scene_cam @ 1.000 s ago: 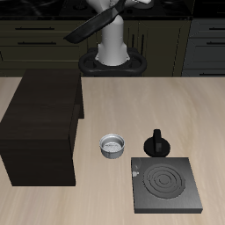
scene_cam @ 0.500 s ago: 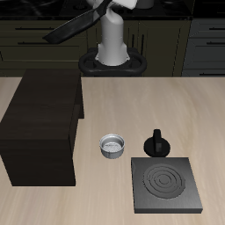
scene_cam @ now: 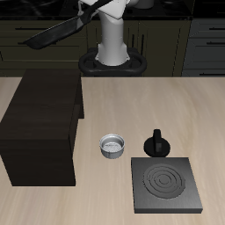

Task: Place the frypan on top of the wooden shelf

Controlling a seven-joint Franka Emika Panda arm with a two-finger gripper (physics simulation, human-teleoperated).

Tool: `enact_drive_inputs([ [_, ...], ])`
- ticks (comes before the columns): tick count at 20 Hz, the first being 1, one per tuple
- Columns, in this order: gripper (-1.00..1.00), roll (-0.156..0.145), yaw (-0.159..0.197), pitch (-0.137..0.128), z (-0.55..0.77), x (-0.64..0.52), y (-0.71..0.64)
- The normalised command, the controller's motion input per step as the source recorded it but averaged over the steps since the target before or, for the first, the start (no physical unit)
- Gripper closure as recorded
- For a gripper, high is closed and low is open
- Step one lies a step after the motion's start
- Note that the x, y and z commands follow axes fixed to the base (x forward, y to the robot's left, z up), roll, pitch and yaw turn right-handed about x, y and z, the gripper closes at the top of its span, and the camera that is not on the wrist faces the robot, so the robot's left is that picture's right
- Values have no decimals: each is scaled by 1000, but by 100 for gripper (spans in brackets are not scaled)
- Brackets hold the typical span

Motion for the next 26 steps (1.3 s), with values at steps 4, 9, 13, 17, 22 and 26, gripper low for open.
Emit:
enact_drive_inputs([
  [4, 100, -80, -23, 9, 114, 371, -519],
  [9, 100, -50, 13, 16, 8, 385, -362],
  [13, 100, -9, -20, 51, -179, 438, -236],
  [17, 100, 6, 35, 28, -252, 274, -17],
  [22, 100, 8, -12, 55, -388, 286, 42],
  [26, 100, 21, 33, 33, -316, 194, 92],
])
